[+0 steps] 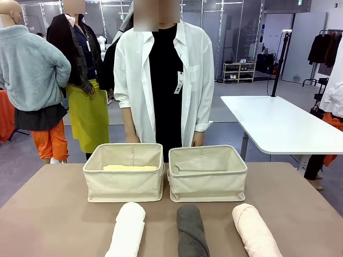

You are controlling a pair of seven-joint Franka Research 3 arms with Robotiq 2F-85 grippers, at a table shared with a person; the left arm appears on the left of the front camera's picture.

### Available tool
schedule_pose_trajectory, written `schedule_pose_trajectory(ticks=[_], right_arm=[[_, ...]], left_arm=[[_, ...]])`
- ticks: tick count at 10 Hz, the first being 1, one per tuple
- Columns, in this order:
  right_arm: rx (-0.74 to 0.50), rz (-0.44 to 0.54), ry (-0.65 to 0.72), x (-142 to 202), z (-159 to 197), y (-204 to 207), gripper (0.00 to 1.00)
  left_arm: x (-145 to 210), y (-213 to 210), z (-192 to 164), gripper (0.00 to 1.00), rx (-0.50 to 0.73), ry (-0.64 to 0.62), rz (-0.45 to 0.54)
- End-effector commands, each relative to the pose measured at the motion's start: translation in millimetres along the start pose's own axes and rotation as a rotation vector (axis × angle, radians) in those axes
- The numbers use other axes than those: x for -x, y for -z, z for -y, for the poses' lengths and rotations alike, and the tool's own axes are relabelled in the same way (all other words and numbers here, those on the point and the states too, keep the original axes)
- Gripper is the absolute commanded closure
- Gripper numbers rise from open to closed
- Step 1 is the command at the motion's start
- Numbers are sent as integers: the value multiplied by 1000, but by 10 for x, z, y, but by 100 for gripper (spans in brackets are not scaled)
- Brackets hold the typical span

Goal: Divide the towels into two baskets.
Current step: Pick up one hotel-folded towel from the bottom of the table and place it in the Fabric basket indicated by the person.

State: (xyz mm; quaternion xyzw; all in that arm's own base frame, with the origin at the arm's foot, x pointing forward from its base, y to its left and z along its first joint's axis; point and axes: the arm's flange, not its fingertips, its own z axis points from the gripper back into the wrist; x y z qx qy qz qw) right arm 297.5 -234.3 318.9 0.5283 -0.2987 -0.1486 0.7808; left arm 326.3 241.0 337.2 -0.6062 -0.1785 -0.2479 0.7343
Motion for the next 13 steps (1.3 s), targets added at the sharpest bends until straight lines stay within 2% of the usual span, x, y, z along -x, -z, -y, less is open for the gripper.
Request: schedule_pose_trajectory(ticks=[1,11,12,13], right_arm=[[-8,10,-4,13,-27,-7,0],[0,0,0,1,1,1,0],[-3,-84,-90,-60,-295,145,0],[56,-186,-169,-77,-579,346,0]], left_arm=[[20,94,108,0,25,60,11],[20,94,108,0,25,60,11],[20,94,108,0,25,60,11],[20,94,108,0,25,60,11]])
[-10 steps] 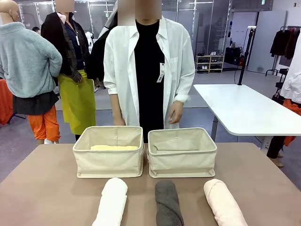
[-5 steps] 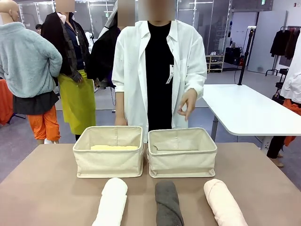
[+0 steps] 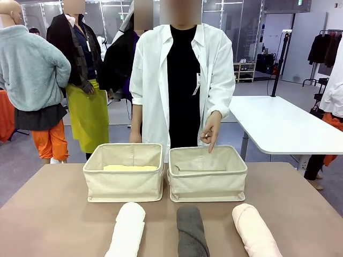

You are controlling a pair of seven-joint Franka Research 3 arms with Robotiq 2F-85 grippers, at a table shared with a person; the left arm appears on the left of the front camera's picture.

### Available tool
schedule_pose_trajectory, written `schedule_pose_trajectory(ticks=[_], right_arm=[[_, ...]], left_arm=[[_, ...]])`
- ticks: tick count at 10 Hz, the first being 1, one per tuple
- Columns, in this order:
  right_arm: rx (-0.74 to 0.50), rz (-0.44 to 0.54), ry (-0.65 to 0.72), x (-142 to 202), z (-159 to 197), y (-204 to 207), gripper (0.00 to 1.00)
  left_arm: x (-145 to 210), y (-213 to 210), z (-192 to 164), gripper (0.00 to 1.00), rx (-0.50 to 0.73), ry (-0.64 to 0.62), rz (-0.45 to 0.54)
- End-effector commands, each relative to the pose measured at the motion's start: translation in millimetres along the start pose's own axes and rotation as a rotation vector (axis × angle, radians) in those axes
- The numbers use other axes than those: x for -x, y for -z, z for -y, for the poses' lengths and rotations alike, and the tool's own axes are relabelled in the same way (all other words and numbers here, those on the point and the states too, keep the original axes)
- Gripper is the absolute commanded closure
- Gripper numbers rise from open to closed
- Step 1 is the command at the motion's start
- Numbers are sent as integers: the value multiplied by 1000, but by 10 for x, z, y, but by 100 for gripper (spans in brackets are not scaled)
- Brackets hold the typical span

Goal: Divide the towels into two baskets.
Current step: Pick up one hotel-folded towel from the bottom of the table and place it in the Fabric basket indicated by the person.

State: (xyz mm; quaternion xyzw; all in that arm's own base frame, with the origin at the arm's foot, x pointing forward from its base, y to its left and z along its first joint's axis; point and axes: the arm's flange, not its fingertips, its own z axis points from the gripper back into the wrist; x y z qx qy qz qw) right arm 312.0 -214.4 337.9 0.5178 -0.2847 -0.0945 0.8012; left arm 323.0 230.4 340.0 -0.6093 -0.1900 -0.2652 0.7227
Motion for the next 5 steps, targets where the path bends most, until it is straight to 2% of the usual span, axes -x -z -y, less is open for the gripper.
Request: schedule_pose_trajectory(ticks=[1,3,5], right_arm=[[128,-245,-167,-77,-609,422,0],[262,-390,-232,-83,-971,914,0],[371,-520,-300,69,-1231,1458,0]], left_arm=[[22,-4,53,0,5,17,9],[22,-4,53,0,5,17,9],[22,-4,53,0,5,17,9]])
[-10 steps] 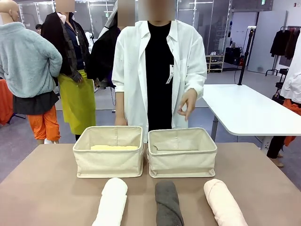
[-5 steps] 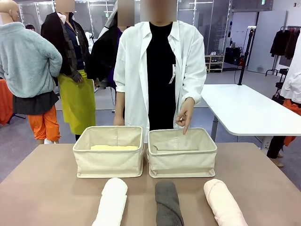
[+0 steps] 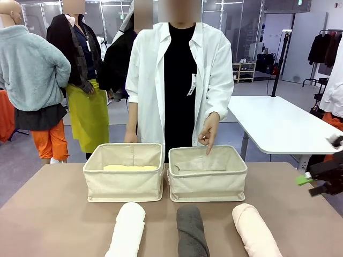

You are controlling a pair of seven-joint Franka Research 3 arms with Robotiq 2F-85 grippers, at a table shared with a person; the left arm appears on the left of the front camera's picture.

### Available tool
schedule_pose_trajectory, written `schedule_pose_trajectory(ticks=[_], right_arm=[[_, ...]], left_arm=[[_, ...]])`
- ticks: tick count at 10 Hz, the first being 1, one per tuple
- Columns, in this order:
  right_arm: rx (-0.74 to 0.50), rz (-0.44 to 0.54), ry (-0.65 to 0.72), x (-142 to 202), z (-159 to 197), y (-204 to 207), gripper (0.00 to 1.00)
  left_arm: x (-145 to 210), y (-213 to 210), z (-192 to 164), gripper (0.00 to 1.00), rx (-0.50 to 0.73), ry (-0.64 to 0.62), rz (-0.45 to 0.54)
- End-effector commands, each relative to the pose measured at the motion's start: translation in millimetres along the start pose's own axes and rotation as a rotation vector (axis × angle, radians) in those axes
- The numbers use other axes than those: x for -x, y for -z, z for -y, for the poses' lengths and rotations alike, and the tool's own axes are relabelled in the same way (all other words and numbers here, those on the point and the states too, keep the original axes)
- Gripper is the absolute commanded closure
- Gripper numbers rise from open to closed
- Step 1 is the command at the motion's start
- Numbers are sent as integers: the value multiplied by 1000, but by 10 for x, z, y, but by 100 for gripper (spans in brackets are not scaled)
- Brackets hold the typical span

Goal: Divide the towels into two baskets.
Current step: Pick up one hotel-folded towel from the bottom of the table and place it in the Fabric basket indicated by the person.

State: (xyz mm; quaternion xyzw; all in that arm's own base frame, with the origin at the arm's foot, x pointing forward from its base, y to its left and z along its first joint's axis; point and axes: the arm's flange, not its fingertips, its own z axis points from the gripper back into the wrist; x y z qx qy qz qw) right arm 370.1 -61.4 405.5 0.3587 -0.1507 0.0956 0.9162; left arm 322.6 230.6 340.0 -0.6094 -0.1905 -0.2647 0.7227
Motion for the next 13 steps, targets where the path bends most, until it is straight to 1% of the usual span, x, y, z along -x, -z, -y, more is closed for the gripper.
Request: schedule_pose_trajectory(ticks=[1,3,4,5,7,9,11,13], right_arm=[[124,-123,-40,-30,-261,382,0],[260,-177,-61,-45,-457,800,0],[285,-180,-59,-6,-520,984,0],[292,-187,-49,26,-553,1083,0],[333,-242,-45,145,-592,1370,0],[342,-280,-51,238,-631,1593,0],[371,-290,-58,278,-681,1694,0],[363,-299,-76,309,-726,1780,0]], left_arm=[[18,-2,50,0,6,17,8],[18,-2,50,0,6,17,8],[18,-2,50,0,6,17,8],[18,-2,50,0,6,17,8],[18,-2,50,0,6,17,8],[18,-2,50,0,6,17,8],[18,-2,50,0,6,17,8],[18,-2,50,0,6,17,8]])
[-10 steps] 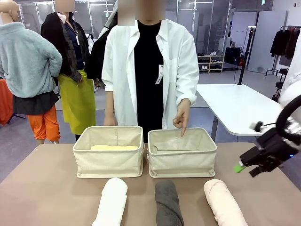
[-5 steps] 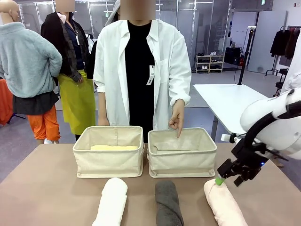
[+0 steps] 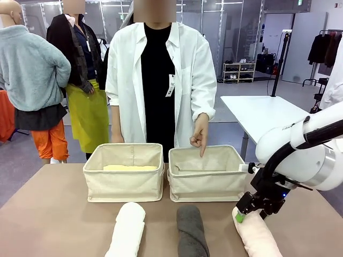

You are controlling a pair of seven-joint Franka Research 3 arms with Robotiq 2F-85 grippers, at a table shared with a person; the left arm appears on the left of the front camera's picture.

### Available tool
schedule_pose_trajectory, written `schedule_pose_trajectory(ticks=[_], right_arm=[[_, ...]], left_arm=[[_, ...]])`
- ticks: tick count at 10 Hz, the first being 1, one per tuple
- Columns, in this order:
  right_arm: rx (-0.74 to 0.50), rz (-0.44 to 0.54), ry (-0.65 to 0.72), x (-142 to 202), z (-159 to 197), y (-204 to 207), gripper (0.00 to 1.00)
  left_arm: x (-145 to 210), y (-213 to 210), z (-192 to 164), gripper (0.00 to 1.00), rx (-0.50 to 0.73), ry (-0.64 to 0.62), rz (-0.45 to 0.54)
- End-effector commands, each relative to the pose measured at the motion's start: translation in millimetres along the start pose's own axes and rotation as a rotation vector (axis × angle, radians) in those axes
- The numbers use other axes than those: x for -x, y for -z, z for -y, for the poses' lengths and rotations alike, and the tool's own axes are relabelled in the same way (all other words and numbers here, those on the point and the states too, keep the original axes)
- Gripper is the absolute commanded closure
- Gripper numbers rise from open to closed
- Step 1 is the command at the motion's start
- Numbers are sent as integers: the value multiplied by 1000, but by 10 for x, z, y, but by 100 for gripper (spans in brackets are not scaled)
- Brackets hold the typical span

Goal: Divide the towels into two baskets.
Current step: Pick up one hotel-folded towel from the bottom of the table and place it in the Fabric basket indicated by the person.

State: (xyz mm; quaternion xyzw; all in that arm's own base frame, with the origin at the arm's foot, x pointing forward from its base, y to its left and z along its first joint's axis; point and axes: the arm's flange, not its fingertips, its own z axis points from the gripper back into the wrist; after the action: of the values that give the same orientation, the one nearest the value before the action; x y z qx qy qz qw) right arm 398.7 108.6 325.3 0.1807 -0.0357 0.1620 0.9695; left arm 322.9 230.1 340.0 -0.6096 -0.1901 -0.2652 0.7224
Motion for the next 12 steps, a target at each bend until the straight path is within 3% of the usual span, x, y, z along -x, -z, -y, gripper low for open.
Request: schedule_pose_trajectory(ticks=[1,2,3,4,6,7,9,12], right_arm=[[56,0,15,399,-155,118,0],[60,-5,9,406,-162,144,51],[63,-8,18,411,-163,171,60],[64,-4,23,416,-161,180,100],[70,0,27,412,-154,169,100],[70,6,28,407,-157,129,88],[89,-30,-22,405,-247,-124,99],[112,9,-235,131,-596,-797,99]], left_arm=[[21,-7,52,0,5,16,9],[21,-7,52,0,5,16,9],[21,-7,52,0,5,16,9],[21,-7,52,0,5,16,9],[21,-7,52,0,5,16,9],[21,-7,52,0,5,16,9],[21,-7,52,0,5,16,9],[21,-7,52,0,5,16,9]])
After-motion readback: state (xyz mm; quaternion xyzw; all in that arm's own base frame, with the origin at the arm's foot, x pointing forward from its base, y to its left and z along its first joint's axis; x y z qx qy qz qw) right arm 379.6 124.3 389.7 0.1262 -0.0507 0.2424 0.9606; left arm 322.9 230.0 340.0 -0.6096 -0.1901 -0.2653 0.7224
